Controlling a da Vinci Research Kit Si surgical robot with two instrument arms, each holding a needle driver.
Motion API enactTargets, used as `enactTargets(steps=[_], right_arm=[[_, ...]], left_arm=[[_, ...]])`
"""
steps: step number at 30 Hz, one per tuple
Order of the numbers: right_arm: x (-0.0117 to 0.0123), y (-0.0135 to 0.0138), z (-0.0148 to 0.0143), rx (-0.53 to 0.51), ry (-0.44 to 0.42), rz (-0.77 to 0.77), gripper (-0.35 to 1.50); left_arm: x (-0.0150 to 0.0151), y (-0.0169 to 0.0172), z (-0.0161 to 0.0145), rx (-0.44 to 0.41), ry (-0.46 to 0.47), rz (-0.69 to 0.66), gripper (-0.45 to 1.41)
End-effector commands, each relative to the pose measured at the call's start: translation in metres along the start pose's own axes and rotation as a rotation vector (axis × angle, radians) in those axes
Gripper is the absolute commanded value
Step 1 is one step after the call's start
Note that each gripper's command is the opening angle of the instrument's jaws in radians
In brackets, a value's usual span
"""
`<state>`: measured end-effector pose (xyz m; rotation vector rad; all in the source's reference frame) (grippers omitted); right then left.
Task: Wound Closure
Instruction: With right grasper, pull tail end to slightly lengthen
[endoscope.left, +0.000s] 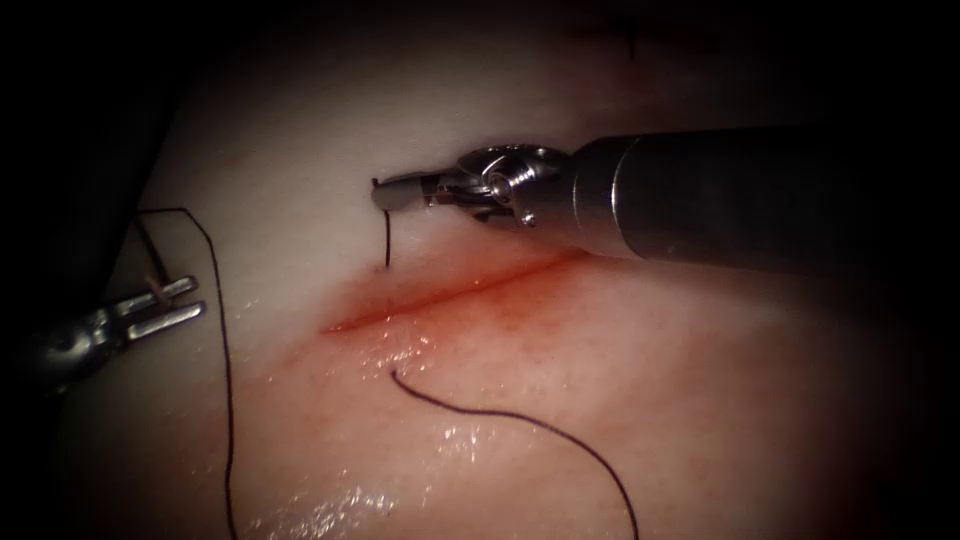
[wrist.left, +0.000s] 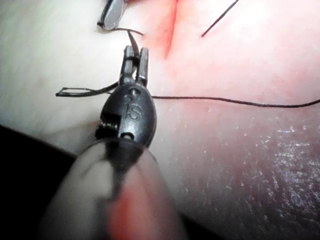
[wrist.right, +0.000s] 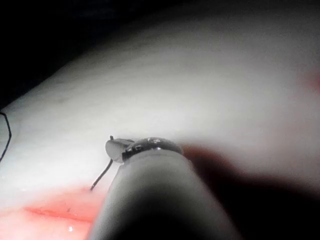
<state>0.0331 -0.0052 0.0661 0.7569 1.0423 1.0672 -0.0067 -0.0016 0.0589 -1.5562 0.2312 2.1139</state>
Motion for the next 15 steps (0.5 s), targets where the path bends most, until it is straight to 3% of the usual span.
enactTargets(steps=[1, 4, 10, 15], right_arm=[[-0.0002, -0.0005, 0.0005, 0.063, 0.04, -0.097, -0.35], [-0.0004, -0.0011, 0.0001, 0.144, 0.106, -0.128, -0.35], [-0.0009, -0.0021, -0.0003, 0.228, 0.158, -0.193, -0.35], [0.0003, -0.003, -0.0016, 0.319, 0.214, -0.248, -0.35]], left_arm=[[-0.0004, 0.0001, 0.0007, -0.001, 0.001, 0.0, -0.45], [-0.0004, 0.0001, 0.0007, 0.0, 0.001, 0.0, -0.45], [-0.0005, 0.0002, 0.0007, 0.001, 0.002, -0.004, -0.45], [-0.0005, 0.0002, 0.0006, 0.002, 0.001, -0.004, -0.45]])
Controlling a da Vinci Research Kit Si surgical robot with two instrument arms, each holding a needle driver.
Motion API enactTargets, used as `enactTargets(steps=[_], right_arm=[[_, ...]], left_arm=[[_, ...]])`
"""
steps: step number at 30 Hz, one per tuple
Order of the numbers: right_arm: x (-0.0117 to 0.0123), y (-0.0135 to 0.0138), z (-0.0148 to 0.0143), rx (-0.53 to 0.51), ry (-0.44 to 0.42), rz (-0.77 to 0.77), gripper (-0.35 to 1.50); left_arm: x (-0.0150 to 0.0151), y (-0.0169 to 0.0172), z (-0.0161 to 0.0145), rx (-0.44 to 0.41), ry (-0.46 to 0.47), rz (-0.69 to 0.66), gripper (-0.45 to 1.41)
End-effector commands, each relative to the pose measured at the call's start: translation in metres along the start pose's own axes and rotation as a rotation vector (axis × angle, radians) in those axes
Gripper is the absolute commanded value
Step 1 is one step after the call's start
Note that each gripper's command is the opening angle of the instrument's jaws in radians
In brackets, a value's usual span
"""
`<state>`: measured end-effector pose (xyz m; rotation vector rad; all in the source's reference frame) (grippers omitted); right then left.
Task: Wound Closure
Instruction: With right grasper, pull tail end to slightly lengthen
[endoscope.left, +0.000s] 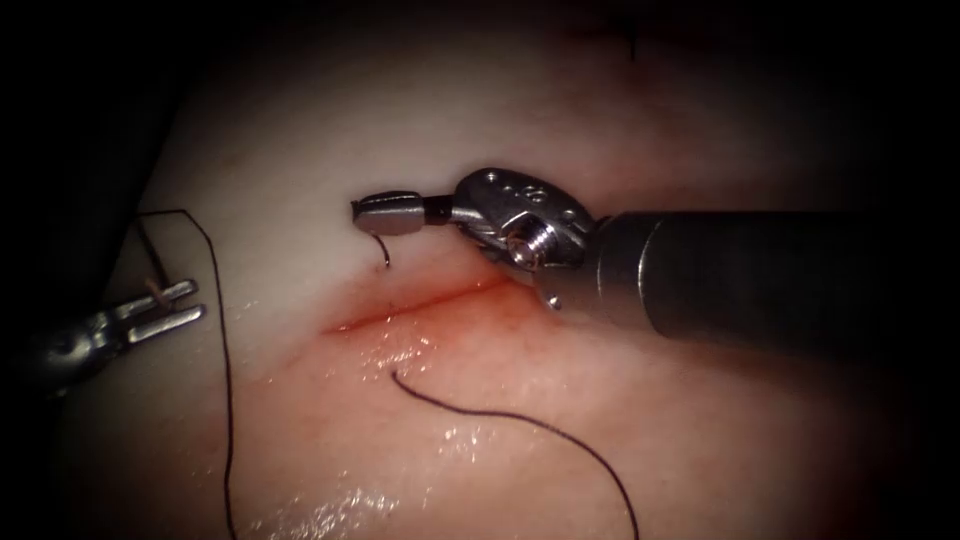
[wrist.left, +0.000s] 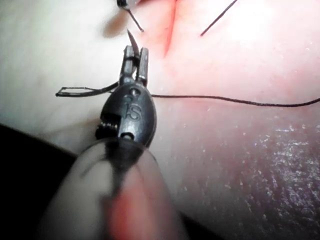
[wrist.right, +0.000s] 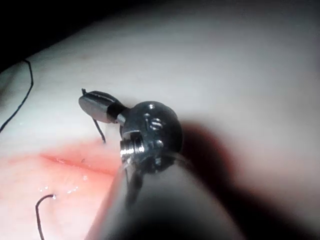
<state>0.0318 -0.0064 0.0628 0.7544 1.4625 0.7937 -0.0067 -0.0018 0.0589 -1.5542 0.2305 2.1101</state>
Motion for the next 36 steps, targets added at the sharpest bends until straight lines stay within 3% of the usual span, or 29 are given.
enactTargets(steps=[1, 12, 36], right_arm=[[0.0008, 0.0, 0.0007, 0.013, 0.018, -0.013, -0.35], [0.0049, -0.0015, 0.0005, 0.002, 0.092, -0.08, -0.35], [0.009, -0.0023, -0.0006, -0.027, 0.156, -0.08, -0.35]], left_arm=[[-0.0005, 0.0001, 0.0007, 0.0, 0.001, 0.0, -0.45], [-0.0004, 0.0001, 0.0009, 0.002, 0.001, 0.0, -0.45], [-0.0004, 0.0004, 0.0016, -0.007, -0.004, 0.001, -0.45]])
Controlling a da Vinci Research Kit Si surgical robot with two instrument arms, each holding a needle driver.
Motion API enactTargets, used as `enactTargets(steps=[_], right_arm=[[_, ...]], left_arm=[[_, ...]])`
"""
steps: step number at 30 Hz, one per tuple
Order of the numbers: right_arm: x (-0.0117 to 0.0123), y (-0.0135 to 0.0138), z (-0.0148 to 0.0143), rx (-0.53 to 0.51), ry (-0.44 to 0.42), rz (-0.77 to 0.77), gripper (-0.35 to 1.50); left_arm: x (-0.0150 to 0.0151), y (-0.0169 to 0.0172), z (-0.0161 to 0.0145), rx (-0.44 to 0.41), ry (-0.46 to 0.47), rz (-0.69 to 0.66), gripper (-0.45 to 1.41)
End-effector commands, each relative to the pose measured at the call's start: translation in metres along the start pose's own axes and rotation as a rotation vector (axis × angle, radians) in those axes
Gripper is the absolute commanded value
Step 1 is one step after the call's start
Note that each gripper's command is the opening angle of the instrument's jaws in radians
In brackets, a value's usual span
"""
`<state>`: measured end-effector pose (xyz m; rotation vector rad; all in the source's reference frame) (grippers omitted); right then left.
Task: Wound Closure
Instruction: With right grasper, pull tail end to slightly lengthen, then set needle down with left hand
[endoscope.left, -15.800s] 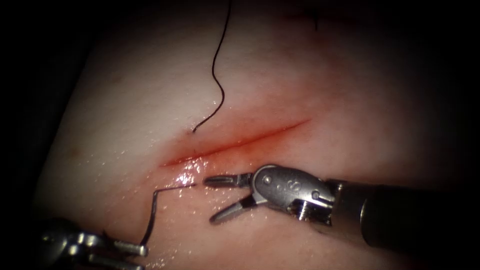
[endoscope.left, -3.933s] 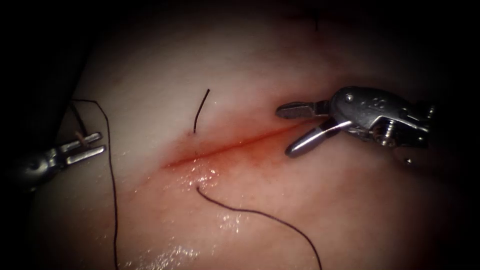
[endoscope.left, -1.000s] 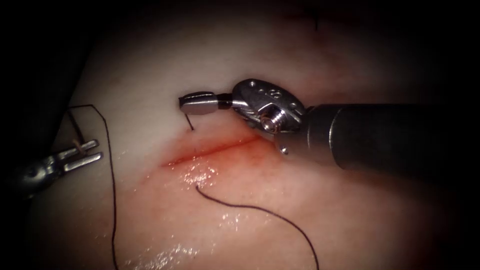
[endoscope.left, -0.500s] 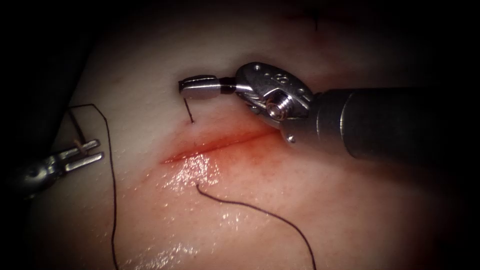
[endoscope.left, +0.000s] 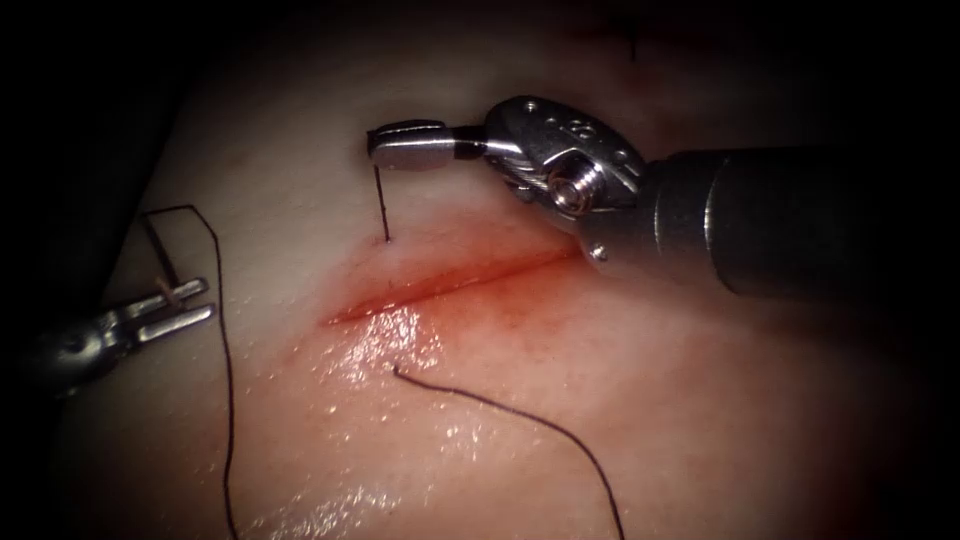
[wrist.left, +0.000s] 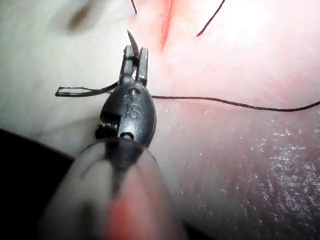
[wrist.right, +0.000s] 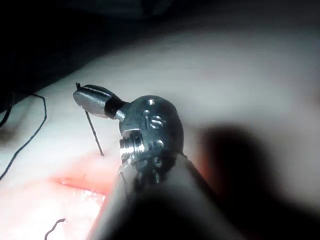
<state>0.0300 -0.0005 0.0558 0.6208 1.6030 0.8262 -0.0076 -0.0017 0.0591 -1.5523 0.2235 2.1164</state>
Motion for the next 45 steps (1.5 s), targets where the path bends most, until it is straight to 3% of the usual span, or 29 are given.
enactTargets(steps=[1, 12, 13, 14, 15, 17, 24, 32, 37, 38, 39, 40, 41, 45], right_arm=[[0.0002, 0.0002, 0.001, 0.003, 0.007, -0.005, -0.35], [0.0001, -0.0002, 0.001, -0.045, 0.014, -0.012, -0.35], [0.0001, -0.0002, 0.001, -0.045, 0.023, -0.012, -0.01], [0.0001, -0.0002, 0.001, -0.045, 0.041, -0.005, 0.66], [0.0001, -0.0001, 0.001, -0.045, 0.053, -0.005, 1.06], [0.0003, -0.0001, 0.0008, -0.043, 0.082, -0.003, 1.29], [0.0012, -0.0003, -0.0011, -0.028, 0.108, 0.01, 1.35], [0.0034, -0.0006, -0.0043, -0.008, 0.145, 0.027, 1.33], [0.0035, -0.0016, -0.0057, -0.005, 0.148, -0.021, 1.24], [0.0034, -0.0019, -0.0058, -0.004, 0.15, -0.045, 1.19], [0.0034, -0.002, -0.0059, -0.005, 0.15, -0.08, 1.14], [0.0036, -0.0023, -0.0058, -0.012, 0.151, -0.178, 1.14], [0.0036, -0.0023, -0.0058, -0.012, 0.151, -0.178, 1.14], [0.0038, -0.0024, -0.0059, -0.017, 0.124, -0.247, 1.14]], left_arm=[[-0.0004, 0.0001, 0.0007, -0.002, 0.001, 0.001, -0.45], [0.0002, -0.0008, 0.0012, -0.004, -0.006, -0.009, -0.45], [0.0003, -0.0012, 0.0014, -0.004, -0.007, -0.018, -0.45], [0.0004, -0.0016, 0.0015, -0.006, -0.009, -0.021, -0.45], [0.0006, -0.0021, 0.0018, -0.007, -0.013, -0.007, -0.45], [0.0007, -0.003, 0.0023, -0.006, -0.02, -0.001, -0.45], [0.0005, -0.0069, 0.005, 0.014, -0.058, 0.028, -0.45], [-0.0021, -0.0114, 0.0092, 0.055, -0.091, 0.028, -0.45], [-0.0041, -0.0128, 0.0118, 0.053, -0.117, 0.035, -0.45], [-0.0047, -0.013, 0.0125, 0.061, -0.114, 0.023, -0.28], [-0.0052, -0.0131, 0.013, 0.078, -0.116, -0.014, 0.1], [-0.0062, -0.0129, 0.0139, 0.13, -0.12, -0.139, 0.62], [-0.0062, -0.0129, 0.0139, 0.13, -0.12, -0.139, 0.62], [-0.0073, -0.0117, 0.0146, 0.153, -0.14, -0.184, 1.03]])
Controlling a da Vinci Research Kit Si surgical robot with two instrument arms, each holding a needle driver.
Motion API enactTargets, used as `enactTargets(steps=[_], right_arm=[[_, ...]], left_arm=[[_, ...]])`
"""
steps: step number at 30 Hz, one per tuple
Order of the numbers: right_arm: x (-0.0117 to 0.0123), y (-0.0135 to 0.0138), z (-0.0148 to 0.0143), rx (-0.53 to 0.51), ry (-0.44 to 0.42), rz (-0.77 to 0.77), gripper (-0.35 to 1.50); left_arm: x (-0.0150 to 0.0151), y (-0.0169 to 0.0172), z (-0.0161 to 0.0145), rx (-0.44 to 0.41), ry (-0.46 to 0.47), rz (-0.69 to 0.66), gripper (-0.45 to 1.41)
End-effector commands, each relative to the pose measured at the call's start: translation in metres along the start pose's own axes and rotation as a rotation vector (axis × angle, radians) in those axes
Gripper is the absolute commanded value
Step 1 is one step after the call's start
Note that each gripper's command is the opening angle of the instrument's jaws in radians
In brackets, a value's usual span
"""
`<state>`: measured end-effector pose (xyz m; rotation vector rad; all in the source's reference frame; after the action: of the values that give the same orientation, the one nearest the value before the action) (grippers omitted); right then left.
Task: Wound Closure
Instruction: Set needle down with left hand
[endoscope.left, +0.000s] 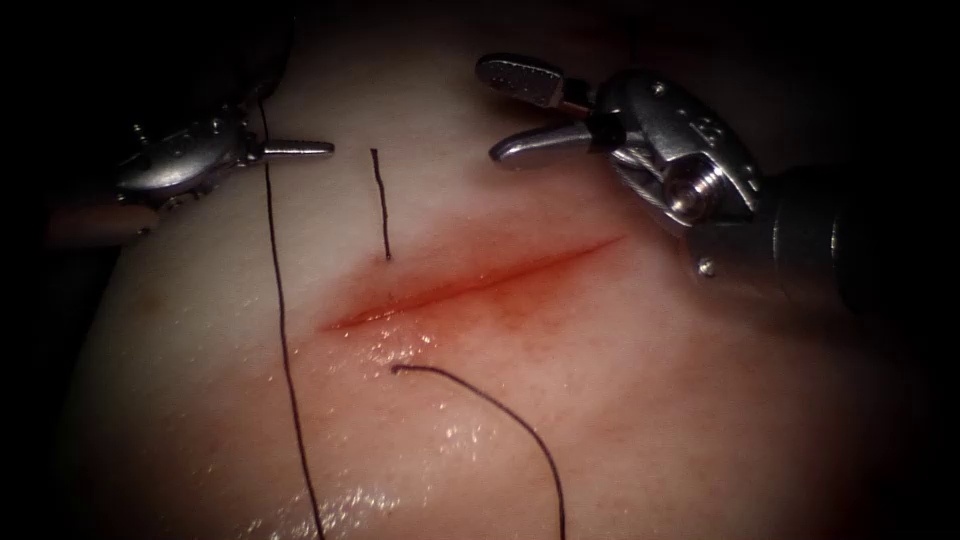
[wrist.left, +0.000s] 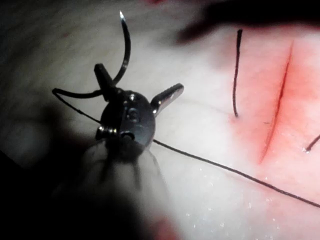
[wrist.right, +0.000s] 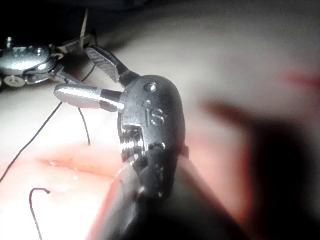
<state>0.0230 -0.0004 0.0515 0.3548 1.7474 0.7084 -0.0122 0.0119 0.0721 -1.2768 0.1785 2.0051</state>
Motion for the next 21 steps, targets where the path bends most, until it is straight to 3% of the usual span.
enactTargets(steps=[1, 6, 15, 19, 21], right_arm=[[-0.0003, 0.0005, 0.0007, 0.007, -0.028, -0.009, 1.16], [-0.0004, 0.0007, 0.0006, -0.007, -0.094, -0.027, 1.24], [-0.0019, 0.0, -0.0001, 0.007, -0.116, -0.052, 1.24], [-0.0022, 0.0, -0.0004, 0.01, -0.12, -0.056, 1.24], [-0.0022, 0.0001, -0.0006, 0.011, -0.12, -0.056, 1.21]], left_arm=[[-0.0001, 0.0001, 0.0008, 0.002, 0.002, -0.008, 1.11], [0.0005, 0.0015, -0.0005, 0.007, -0.011, -0.041, 1.26], [0.0041, 0.006, -0.0068, 0.002, -0.055, -0.057, 1.21], [0.0059, 0.01, -0.009, -0.039, -0.037, 0.06, 1.06], [0.0067, 0.0127, -0.0099, -0.064, -0.015, 0.149, 0.89]])
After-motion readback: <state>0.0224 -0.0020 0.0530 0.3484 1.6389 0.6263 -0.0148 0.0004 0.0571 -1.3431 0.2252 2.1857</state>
